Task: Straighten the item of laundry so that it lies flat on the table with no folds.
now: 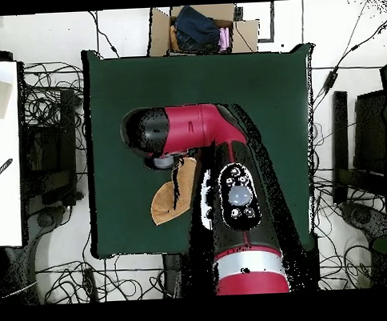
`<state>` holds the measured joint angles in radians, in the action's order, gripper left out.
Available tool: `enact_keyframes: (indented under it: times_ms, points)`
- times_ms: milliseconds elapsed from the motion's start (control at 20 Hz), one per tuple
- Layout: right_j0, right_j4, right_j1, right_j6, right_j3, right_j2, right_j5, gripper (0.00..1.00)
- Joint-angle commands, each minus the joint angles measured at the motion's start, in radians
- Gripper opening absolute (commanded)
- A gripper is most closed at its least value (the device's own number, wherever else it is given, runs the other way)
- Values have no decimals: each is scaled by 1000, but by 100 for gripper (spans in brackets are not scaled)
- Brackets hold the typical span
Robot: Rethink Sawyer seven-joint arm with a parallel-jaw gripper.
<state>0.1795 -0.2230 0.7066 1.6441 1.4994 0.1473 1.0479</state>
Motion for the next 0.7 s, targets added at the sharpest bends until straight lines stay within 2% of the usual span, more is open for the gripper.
enact_keyframes:
  times_ms: [50,300,700]
  points:
    - [103,29,16,-22,19,23,102,0]
    - [193,44,66,-110,23,50,156,0]
    - [318,31,54,-214,-36,123,253,0]
